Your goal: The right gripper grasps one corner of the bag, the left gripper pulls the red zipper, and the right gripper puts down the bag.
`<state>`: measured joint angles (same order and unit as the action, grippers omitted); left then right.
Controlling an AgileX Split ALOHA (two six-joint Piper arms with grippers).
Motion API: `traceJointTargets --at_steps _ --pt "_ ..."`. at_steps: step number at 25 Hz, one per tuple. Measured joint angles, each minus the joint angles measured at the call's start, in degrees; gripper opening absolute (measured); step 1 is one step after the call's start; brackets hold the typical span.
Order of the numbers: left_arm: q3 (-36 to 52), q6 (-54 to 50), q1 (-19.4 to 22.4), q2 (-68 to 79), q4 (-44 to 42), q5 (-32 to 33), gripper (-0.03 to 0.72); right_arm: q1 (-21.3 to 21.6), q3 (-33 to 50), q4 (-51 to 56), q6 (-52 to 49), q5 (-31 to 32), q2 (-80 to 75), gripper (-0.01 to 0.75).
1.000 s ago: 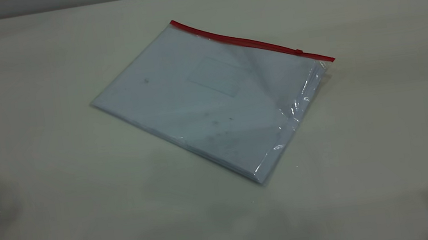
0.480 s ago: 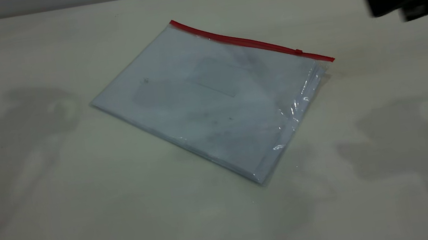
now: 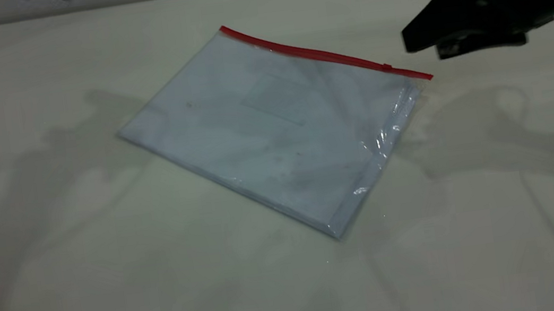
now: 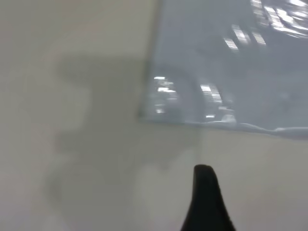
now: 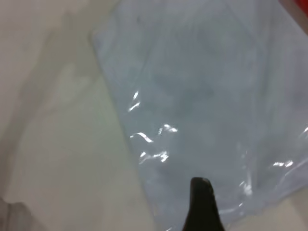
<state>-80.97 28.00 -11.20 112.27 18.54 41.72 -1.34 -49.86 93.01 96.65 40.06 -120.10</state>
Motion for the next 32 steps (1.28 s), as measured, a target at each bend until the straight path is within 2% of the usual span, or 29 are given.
traceJointTargets --at_steps 6,15,25,32 --pt "-2.2 7.0 -0.8 3.3 6.7 4.4 0.590 1.9 -6.5 -0.9 0.0 2.1 -8.7 0.591" --pt "-3.4 7.9 -0.9 4.4 8.6 4.2 0.590 5.3 -12.0 -0.7 1.2 4.2 -19.4 0.591" --pt "-3.4 7.9 -0.9 4.4 8.6 3.9 0.590 5.3 -18.8 0.7 2.6 7.5 -26.2 0.591" --pt "-3.4 7.9 -0.9 4.4 8.6 3.5 0.590 3.6 -20.6 4.2 4.0 11.1 -28.0 0.583"
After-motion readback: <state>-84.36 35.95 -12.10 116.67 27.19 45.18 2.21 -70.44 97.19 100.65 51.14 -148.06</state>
